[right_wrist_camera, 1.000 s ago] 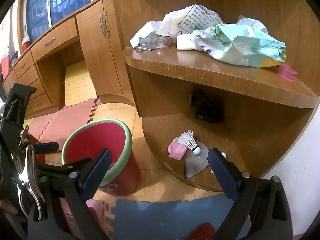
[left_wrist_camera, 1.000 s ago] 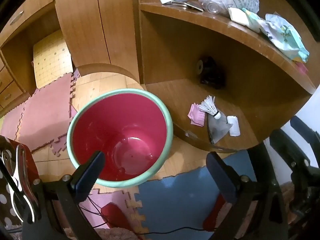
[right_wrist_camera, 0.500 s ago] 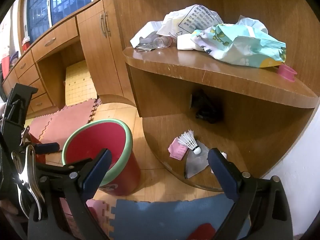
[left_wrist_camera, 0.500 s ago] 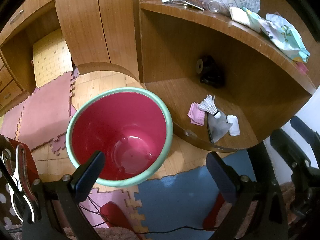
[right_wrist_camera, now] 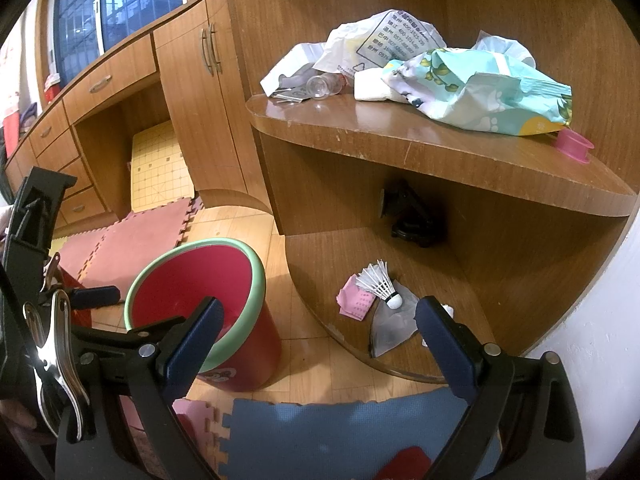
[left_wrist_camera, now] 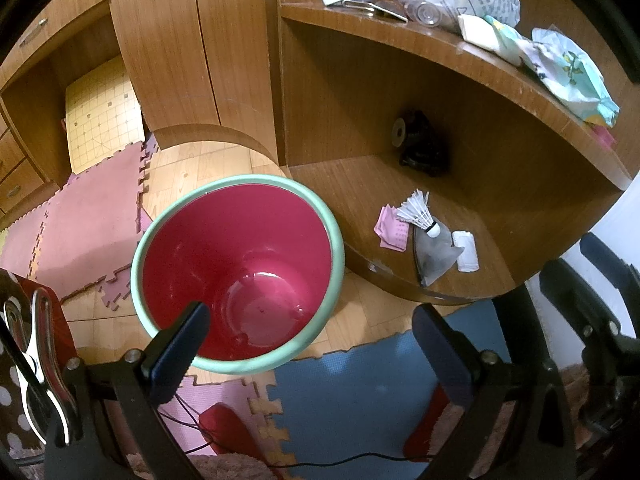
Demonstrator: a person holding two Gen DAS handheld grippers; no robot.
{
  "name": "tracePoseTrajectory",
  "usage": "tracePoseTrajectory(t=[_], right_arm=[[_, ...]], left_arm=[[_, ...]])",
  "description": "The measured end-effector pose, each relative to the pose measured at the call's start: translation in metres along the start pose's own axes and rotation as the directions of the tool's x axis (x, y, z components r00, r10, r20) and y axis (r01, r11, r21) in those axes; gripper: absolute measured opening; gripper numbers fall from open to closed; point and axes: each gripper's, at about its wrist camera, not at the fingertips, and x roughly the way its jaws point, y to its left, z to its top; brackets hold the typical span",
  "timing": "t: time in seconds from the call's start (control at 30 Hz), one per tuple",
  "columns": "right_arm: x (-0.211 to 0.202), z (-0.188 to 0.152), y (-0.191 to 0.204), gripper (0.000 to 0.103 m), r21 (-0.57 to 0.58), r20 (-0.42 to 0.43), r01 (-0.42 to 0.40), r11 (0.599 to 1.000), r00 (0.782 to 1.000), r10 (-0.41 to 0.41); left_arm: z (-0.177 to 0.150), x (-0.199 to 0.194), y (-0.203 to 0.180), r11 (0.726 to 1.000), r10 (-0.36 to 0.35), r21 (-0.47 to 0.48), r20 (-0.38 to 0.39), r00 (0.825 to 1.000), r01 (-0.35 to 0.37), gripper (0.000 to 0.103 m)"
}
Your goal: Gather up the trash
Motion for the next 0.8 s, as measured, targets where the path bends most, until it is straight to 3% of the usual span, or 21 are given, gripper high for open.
tracePoseTrajectory(t=[0.8], right_arm=[[0.0005, 0.0000, 0.0006, 0.099, 0.001, -0.003, -0.003, 1.000, 1.000, 0.003]], left_arm=[[-0.0009, -0.0001, 0.0005, 1.000, -0.004, -0.002, -0.003, 1.000, 0.004, 0.103]])
